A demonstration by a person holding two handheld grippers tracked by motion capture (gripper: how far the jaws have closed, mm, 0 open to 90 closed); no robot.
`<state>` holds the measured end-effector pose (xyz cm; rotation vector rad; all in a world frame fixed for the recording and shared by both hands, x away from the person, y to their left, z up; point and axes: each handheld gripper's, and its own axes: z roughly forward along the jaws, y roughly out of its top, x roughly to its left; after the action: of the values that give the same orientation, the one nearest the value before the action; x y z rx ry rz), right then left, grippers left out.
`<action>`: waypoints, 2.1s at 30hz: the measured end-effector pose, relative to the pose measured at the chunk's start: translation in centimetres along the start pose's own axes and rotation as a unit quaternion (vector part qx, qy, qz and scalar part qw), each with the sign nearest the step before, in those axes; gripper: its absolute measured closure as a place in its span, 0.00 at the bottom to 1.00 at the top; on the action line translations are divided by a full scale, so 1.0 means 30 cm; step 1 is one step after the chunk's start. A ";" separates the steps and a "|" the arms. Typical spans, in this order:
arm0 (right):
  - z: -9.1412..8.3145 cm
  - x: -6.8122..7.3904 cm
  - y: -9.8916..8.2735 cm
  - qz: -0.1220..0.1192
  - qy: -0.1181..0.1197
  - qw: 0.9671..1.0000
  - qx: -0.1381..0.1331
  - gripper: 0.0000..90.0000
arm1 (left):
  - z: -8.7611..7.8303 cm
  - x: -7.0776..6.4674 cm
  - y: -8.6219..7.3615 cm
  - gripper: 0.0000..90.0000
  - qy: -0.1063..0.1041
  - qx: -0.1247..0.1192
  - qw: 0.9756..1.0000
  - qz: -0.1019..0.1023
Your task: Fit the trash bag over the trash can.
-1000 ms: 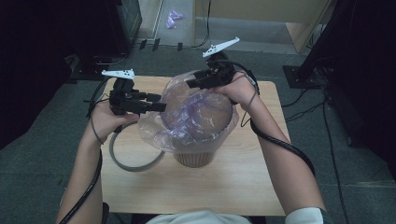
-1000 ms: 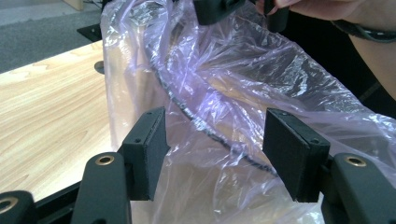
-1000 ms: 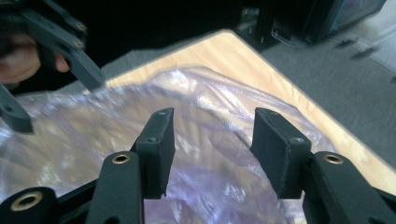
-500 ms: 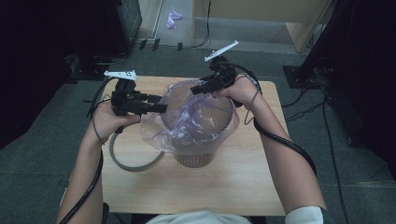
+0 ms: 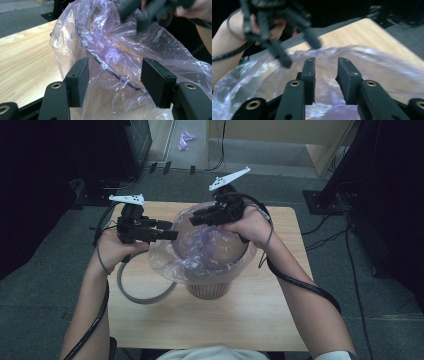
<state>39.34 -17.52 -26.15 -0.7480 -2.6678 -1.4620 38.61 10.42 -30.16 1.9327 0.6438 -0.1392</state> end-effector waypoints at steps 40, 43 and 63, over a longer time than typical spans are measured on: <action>0.102 -0.078 -0.043 0.047 -0.074 0.995 0.041 0.57 | 0.006 -0.006 -0.001 0.43 -0.002 0.006 1.000 0.008; 0.126 -0.098 -0.050 0.044 -0.085 0.994 0.046 0.50 | 0.011 -0.003 -0.003 0.43 -0.001 0.008 1.000 0.008; -0.073 -0.034 -0.040 0.029 -0.062 0.998 0.013 0.37 | -0.042 -0.024 0.008 0.41 0.015 0.003 1.000 0.004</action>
<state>39.29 -20.20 -26.11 -0.9361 -2.7216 -1.4098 37.89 11.18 -29.12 1.9468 0.6559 -0.1074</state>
